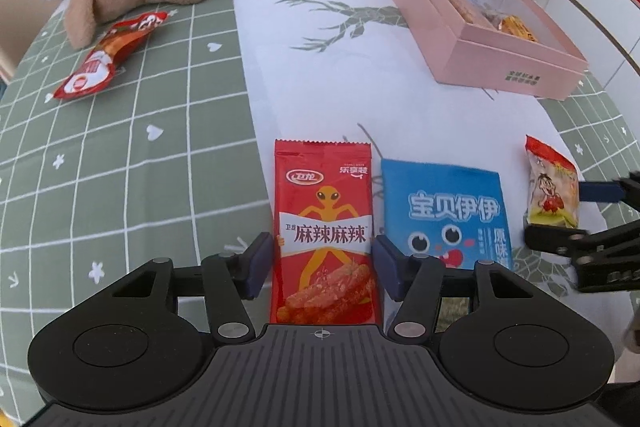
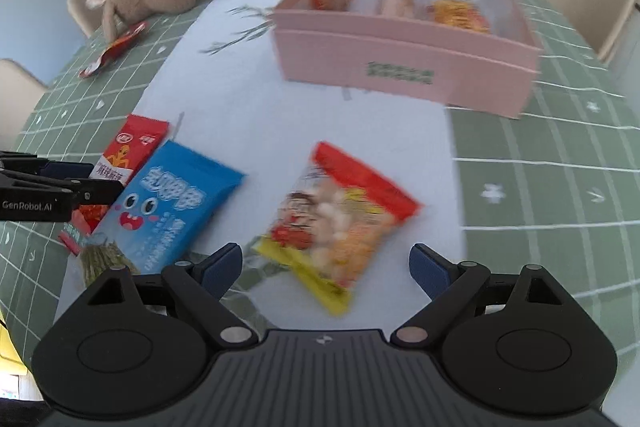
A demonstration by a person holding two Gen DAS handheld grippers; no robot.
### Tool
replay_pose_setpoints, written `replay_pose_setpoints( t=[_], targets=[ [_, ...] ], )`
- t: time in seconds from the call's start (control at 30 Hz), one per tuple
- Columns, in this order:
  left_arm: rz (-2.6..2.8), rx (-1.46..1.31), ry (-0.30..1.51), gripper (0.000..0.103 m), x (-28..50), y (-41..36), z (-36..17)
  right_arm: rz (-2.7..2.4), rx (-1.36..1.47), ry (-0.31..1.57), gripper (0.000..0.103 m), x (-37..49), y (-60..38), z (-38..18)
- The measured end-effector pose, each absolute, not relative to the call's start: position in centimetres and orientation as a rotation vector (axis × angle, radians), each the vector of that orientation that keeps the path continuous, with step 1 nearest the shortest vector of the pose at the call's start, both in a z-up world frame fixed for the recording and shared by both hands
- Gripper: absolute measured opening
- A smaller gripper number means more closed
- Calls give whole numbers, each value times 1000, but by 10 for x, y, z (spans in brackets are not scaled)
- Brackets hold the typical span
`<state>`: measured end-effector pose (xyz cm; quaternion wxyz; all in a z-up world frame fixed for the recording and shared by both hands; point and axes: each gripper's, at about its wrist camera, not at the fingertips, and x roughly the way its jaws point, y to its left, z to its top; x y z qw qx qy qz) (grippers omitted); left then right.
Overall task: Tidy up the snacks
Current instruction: 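Hold the red spicy-strip packet in the left gripper while the right holds the candy bag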
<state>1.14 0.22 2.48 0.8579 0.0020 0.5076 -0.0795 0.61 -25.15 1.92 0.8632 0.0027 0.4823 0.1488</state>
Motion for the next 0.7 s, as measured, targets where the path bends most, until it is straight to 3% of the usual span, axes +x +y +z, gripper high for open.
replay_pose_setpoints(
  t=[0.27,0.47,0.7],
  targets=[
    [-152,-10,1065,62,5,4,25,232,-230,925,92,7,-244,21],
    [-153,-3,1053,62,4,2,25,220,79,1041,93,23,-284,22],
    [-159,4,1051,62,2,2,25,163,19,1011,92,29,-256,19]
  ],
)
